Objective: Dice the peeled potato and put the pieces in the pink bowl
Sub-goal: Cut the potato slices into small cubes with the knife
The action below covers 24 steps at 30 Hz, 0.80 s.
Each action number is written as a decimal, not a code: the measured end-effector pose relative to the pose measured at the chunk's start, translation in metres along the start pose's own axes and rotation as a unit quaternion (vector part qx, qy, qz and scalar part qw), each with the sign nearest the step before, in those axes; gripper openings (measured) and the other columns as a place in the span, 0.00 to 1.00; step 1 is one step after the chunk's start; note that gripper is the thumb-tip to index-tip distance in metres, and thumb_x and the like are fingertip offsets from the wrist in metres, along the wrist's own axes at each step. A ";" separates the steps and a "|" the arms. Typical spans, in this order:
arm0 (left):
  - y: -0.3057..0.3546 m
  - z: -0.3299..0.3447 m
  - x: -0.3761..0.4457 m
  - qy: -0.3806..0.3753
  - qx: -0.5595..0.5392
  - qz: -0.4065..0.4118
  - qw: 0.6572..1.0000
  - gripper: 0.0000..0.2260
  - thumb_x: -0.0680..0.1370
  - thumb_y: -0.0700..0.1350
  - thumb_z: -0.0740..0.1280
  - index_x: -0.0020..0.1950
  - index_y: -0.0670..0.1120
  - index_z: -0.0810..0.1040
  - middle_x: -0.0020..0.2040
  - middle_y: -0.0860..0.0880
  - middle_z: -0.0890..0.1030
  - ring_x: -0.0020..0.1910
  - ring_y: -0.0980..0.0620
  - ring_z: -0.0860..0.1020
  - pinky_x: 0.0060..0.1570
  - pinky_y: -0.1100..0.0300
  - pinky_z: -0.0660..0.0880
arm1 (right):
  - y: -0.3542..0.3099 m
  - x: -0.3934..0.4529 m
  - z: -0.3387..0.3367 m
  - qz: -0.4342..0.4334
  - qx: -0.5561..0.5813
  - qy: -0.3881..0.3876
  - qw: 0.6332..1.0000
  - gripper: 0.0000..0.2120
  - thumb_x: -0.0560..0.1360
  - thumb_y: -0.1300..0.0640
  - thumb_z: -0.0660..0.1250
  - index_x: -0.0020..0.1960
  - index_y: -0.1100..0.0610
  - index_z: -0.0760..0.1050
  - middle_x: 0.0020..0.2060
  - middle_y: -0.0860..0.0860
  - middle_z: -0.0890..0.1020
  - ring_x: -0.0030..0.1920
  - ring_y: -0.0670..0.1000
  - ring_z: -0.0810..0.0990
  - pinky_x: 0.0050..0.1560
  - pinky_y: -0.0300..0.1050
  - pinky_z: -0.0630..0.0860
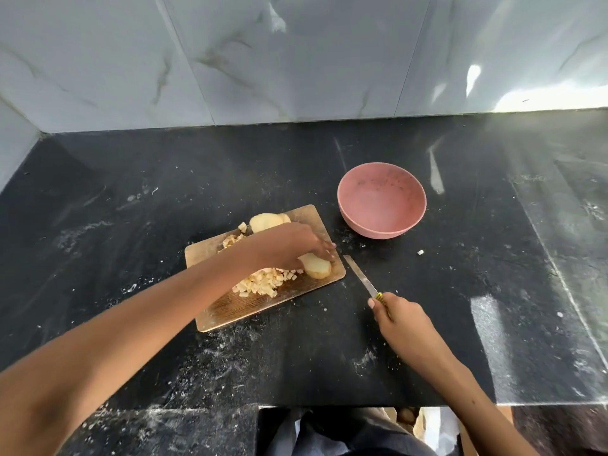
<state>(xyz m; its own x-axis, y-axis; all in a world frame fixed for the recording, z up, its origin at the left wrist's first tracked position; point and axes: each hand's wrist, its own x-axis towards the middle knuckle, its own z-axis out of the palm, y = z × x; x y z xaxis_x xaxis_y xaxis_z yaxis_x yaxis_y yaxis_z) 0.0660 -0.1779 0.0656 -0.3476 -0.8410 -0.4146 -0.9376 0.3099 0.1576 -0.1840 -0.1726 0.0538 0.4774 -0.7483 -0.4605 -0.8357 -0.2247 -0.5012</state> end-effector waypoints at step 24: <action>0.067 0.038 0.000 0.273 -0.170 -0.379 0.868 0.21 0.79 0.48 0.65 0.71 0.44 0.71 0.69 0.46 0.73 0.67 0.48 0.71 0.65 0.57 0.65 | -0.060 0.043 0.001 -0.011 -0.021 0.007 1.000 0.10 0.83 0.51 0.49 0.54 0.57 0.64 0.43 0.56 0.79 0.44 0.59 0.79 0.44 0.55 0.76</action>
<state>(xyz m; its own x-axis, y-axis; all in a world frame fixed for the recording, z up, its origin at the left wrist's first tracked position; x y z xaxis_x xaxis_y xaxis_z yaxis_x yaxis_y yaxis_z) 0.0035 -0.1403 0.0416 0.5094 -0.8595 -0.0422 -0.8083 -0.4947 0.3191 -0.1133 -0.1904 0.0631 0.4924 -0.7511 -0.4397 -0.8358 -0.2671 -0.4797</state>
